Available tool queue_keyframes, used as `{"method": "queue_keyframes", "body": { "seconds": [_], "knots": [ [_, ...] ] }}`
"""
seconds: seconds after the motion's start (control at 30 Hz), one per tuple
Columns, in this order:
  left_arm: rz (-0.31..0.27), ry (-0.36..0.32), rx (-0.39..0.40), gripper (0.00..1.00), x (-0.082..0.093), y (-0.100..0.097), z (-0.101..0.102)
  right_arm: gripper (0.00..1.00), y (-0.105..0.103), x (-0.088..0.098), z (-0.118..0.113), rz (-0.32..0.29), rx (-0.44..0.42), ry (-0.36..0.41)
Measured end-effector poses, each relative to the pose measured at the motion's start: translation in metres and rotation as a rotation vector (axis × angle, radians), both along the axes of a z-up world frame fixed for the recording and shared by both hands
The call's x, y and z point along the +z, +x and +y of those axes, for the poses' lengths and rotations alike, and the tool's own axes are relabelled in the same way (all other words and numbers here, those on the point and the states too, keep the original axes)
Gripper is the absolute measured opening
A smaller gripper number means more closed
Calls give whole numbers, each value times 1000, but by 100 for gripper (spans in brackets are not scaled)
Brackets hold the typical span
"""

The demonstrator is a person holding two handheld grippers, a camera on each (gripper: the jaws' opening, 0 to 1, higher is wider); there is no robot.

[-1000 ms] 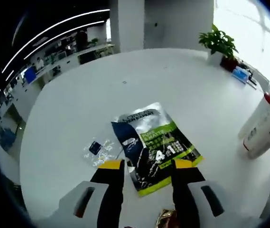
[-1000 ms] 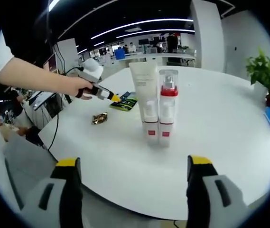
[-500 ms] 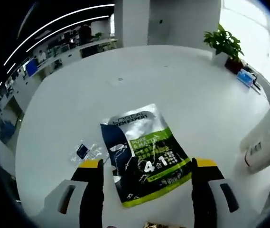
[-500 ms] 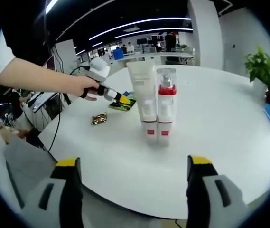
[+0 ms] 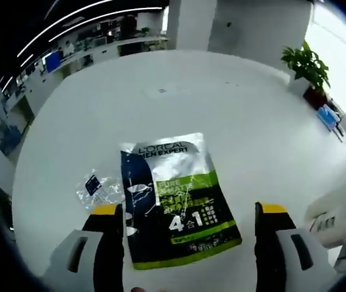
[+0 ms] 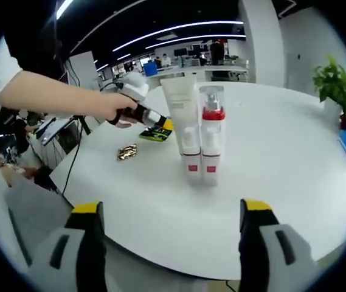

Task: Arrange the skincare products in the storage area until every visible bottle or jar stands upright without overlapping.

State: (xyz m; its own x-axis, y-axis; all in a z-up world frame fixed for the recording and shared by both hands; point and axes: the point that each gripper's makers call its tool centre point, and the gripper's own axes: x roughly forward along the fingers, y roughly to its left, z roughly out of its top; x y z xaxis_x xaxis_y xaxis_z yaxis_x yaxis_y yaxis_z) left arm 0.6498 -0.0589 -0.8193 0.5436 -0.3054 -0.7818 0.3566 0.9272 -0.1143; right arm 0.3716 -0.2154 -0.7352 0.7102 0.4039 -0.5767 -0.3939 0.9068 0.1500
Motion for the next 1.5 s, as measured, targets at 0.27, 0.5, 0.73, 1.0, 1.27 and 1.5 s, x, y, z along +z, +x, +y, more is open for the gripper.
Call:
{"method": "queue_keyframes", "body": {
  "seconds": [0.27, 0.5, 0.73, 1.0, 1.27, 1.5],
  "knots": [
    [25, 58, 56, 91, -12, 1, 1, 92, 0, 0, -1, 3, -6, 3],
    [6, 110, 35, 88, -15, 1, 5, 92, 1, -1, -2, 6, -13, 5],
    [-8, 108, 34, 85, -15, 1, 5, 91, 1, -1, -3, 9, -23, 7],
    [-11, 107, 45, 66, -11, -1, 11, 91, 1, -1, -3, 9, -21, 3],
    [-17, 107, 45, 55, -8, -3, 14, 91, 1, 0, -4, 5, -26, 0],
    [-33, 101, -1, 27, -4, -11, 9, 91, 1, 0, -4, 2, -26, -3]
  ]
}}
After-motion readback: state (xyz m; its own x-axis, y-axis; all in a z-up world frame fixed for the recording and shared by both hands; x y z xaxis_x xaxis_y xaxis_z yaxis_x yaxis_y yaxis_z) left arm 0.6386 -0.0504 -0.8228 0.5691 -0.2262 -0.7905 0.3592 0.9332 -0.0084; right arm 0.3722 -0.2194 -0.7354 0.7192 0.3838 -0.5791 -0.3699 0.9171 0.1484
